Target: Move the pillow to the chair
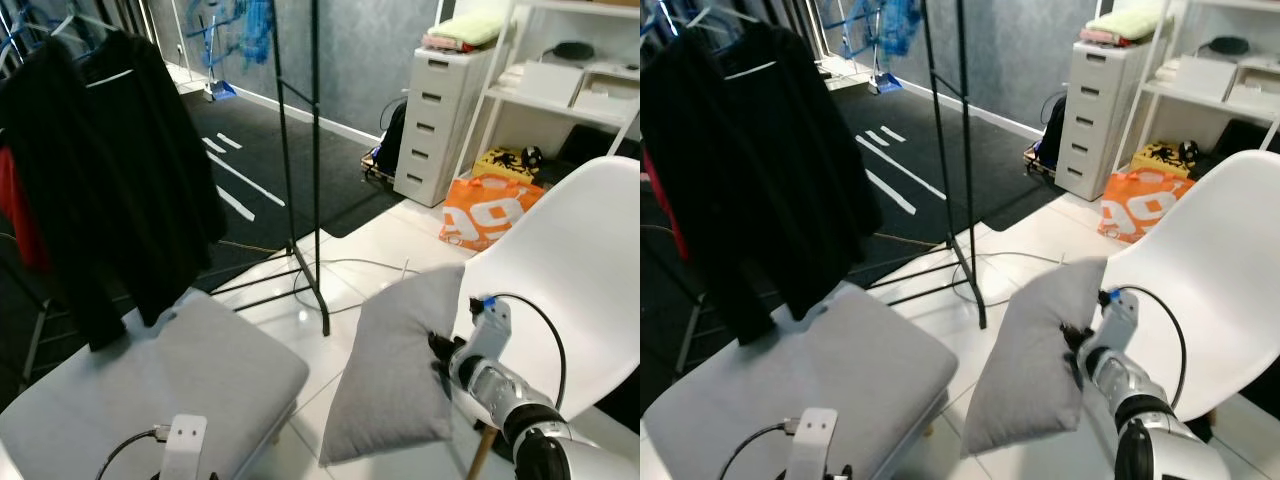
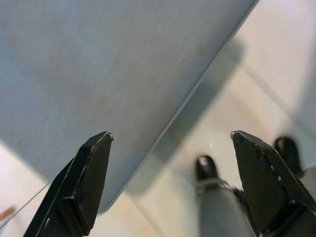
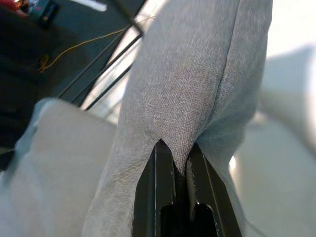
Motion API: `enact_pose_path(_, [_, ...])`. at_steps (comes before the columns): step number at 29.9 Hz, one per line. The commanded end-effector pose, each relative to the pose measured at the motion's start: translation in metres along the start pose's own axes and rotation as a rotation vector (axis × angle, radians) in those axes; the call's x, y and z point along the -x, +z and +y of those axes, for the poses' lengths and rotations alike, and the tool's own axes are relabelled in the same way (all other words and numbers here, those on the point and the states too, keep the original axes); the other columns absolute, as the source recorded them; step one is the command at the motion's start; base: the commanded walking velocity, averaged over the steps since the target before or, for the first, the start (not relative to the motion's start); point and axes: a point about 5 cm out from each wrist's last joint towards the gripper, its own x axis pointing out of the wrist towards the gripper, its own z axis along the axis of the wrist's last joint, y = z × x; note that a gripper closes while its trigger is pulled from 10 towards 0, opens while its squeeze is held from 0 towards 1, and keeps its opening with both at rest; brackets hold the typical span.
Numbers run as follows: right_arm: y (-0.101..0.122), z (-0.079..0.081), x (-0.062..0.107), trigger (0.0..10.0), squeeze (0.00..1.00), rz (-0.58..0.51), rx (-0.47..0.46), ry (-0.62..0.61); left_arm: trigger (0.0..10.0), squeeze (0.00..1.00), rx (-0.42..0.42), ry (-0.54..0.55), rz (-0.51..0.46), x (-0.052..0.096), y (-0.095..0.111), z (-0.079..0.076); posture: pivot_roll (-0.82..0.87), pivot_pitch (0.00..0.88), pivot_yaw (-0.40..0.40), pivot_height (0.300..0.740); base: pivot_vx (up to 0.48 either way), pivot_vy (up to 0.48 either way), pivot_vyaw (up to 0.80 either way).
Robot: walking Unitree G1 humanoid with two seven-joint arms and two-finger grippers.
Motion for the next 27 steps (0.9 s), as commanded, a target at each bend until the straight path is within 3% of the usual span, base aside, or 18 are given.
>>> enact_pose_path(1, [0.0130,0.0094,-0.0029,10.0,0.00,-0.057,0.005,0.029,10.0,0.00,-0.004,0.013,0.027,0.0017,-0.0086,0.0061,-0.24,0.049,0.010,0.740,0.000,-0.480,0.00])
enact_pose_path(19, [0.0167,0.0099,-0.0031,10.0,0.00,-0.069,0.010,0.021,10.0,0.00,-0.005,0.010,0.026,0.0018,-0.0087,0.0059,-0.24,0.048,0.011,0.740,0.000,-0.468,0.00])
enact_pose_path(27, [0.0156,0.0012,-0.0010,10.0,0.00,-0.043,0.051,-0.047,10.0,0.00,0.008,0.012,0.018,0.0019,-0.0083,0.0065,-0.24,0.043,0.010,0.740,0.000,0.000,0.00])
